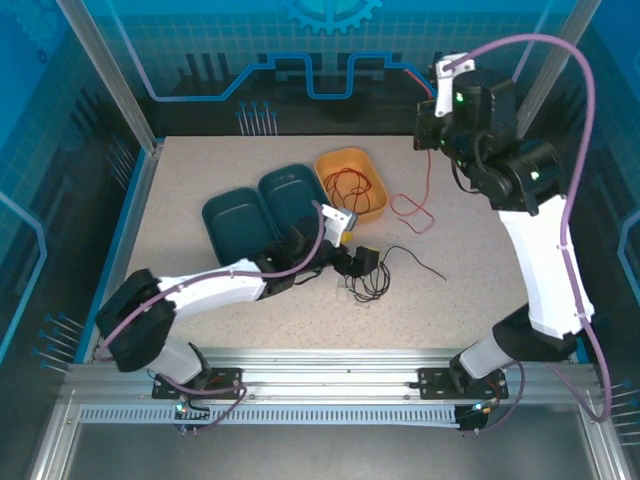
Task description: Untangle the cables
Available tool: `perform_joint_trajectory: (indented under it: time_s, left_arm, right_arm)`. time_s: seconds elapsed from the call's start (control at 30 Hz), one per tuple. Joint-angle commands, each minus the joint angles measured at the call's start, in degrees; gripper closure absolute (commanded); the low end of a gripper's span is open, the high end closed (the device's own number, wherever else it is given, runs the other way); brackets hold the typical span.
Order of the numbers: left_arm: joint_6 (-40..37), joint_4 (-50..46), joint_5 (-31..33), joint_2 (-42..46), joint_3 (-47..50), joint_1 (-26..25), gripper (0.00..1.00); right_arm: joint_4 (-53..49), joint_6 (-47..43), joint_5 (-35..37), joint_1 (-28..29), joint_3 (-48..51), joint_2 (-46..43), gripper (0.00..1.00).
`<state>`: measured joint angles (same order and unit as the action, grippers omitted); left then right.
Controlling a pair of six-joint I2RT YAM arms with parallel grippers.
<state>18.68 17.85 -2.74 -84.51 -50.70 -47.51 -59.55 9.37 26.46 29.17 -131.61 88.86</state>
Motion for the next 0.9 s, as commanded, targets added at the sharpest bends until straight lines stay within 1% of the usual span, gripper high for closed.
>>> perform_joint_trajectory:
  time_s: [0.0, 0.2, 0.3, 0.5, 0.57, 0.87]
  left_arm:
    - [-3.15, -4.13, 8.28, 6.37, 3.0, 0.22, 0.01]
    - [-6.46, -6.55, 18.66, 16.0, 6.53, 0.81, 0.01]
    - [-6.47, -7.66, 22.22, 19.58, 8.08, 1.65, 0.01]
    - [-5.23, -16.36, 29.85, 22.28, 6.59, 3.51, 0.01]
    - [-5.21, -16.44, 30.7, 22.7, 6.94, 3.97, 0.01]
    - [-3.74, -14.82, 30.32, 22.84, 8.28, 5.3, 0.01]
  right_arm:
    - [3.76, 0.68, -3.92, -2.24, -2.9, 3.2, 1.0]
    - [7.55, 2.5, -9.9, -5.15, -7.25, 11.06, 1.0]
    - [10.5, 2.59, -11.75, -5.62, -9.73, 15.48, 1.0]
    - [10.1, 4.7, -13.83, -6.49, -20.02, 25.38, 1.0]
    - [11.25, 5.31, -14.74, -6.71, -20.07, 26.54, 1.0]
    - [13.97, 7.4, -16.21, -7.63, -18.33, 30.52, 1.0]
